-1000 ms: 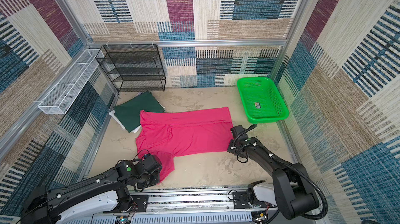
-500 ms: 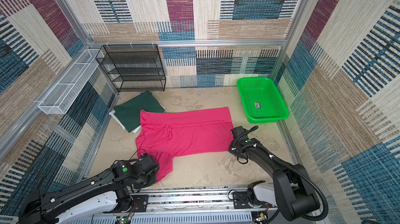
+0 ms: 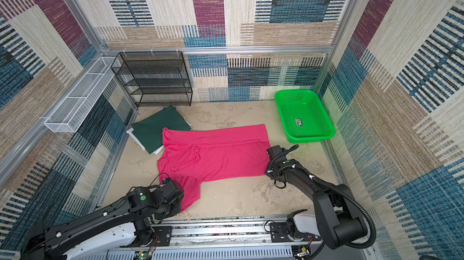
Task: Fold and stack the t-shirts
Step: 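Lift the near hem with both grippers and fold it over toward the far edge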
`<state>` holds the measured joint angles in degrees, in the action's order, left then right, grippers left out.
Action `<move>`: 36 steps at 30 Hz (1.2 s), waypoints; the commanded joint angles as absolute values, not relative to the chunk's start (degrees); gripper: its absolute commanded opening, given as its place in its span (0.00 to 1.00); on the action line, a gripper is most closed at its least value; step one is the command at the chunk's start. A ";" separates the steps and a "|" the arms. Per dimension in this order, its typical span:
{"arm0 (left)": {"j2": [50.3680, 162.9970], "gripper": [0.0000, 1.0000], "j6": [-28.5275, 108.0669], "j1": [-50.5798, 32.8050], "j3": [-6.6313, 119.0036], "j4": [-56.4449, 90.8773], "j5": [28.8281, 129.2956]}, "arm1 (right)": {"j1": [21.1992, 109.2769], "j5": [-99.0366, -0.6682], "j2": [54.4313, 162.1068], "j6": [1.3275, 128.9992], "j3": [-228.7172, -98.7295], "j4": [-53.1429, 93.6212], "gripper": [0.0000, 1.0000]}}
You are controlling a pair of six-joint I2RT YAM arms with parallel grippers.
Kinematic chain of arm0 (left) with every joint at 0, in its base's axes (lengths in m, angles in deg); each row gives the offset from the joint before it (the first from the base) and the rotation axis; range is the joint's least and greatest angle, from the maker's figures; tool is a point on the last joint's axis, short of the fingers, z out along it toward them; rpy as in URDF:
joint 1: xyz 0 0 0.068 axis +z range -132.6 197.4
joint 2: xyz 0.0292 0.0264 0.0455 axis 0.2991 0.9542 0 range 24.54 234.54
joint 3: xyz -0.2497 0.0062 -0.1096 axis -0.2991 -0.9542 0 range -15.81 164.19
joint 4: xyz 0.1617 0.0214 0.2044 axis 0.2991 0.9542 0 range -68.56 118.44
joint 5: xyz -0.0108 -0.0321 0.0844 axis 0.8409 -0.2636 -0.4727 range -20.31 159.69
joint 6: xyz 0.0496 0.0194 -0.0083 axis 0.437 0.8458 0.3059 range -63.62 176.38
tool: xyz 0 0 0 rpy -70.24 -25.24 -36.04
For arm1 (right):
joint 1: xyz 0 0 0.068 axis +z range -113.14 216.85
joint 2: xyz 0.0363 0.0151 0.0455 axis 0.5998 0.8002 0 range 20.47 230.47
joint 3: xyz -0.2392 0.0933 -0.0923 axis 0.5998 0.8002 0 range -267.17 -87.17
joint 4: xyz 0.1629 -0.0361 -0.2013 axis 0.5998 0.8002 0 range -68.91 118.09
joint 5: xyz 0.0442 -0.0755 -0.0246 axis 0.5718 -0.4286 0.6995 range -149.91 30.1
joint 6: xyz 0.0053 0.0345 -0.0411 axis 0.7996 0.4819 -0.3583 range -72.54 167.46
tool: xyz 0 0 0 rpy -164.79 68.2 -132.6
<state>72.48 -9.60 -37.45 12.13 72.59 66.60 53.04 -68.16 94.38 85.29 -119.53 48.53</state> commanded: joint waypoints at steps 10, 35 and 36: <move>69.00 0.00 -10.40 -37.44 14.64 78.92 63.04 | 52.76 -68.05 89.92 84.84 -119.80 49.94 0.00; 76.84 0.00 13.84 -12.95 32.52 73.90 60.78 | 49.89 -68.34 93.01 80.97 -129.83 51.41 0.00; 78.08 0.00 15.03 -11.92 33.44 73.36 60.98 | 49.80 -68.32 93.50 80.66 -130.28 51.09 0.00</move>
<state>76.09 7.93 -13.86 31.39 76.75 59.63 50.09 -67.83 92.65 82.01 -129.26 52.97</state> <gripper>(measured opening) 0.054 0.048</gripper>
